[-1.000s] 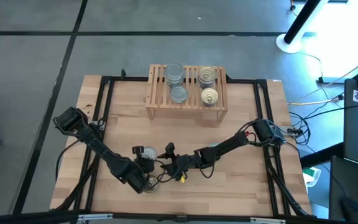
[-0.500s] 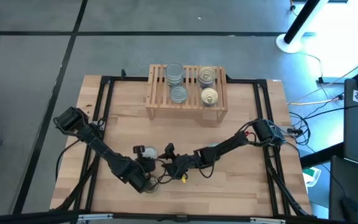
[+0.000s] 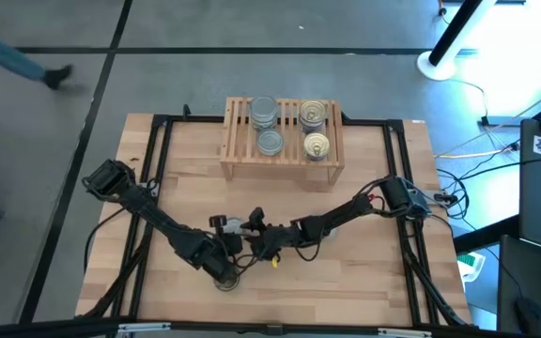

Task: Stack canned seafood by type on shelf
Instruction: Stack the green white tuna can on top of the green white tuna can on the shelf

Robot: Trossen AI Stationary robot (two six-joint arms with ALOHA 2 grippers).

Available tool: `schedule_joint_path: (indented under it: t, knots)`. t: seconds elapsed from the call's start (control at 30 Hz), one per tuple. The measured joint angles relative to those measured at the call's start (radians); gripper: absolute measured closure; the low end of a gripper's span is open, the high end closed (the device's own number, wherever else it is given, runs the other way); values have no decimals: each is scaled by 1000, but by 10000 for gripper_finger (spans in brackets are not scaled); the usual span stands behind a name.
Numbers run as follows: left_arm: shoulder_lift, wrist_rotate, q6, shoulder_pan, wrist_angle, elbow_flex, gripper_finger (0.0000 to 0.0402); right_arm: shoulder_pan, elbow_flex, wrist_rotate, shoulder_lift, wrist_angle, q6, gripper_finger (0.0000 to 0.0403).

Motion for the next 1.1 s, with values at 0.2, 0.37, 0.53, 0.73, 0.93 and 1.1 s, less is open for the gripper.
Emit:
schedule_joint_path:
  t: [0.2,0.37,0.53,0.73,0.93,1.1]
  knots:
    - [-3,-1,9,19,6,0,401,3,0,-15,0,-34,-3,155]
    - [-3,-1,8,22,11,0,401,3,0,-15,0,-37,-4,155]
    - [-3,-1,-17,22,13,0,401,3,1,-7,0,-38,-31,155]
    - [-7,0,-17,22,32,0,401,3,1,-6,0,-39,-33,155]
    - [-43,0,-18,25,30,1,401,3,1,-4,0,-38,-34,155]
    - [-58,0,-19,29,34,1,401,3,1,-4,1,-23,-37,155]
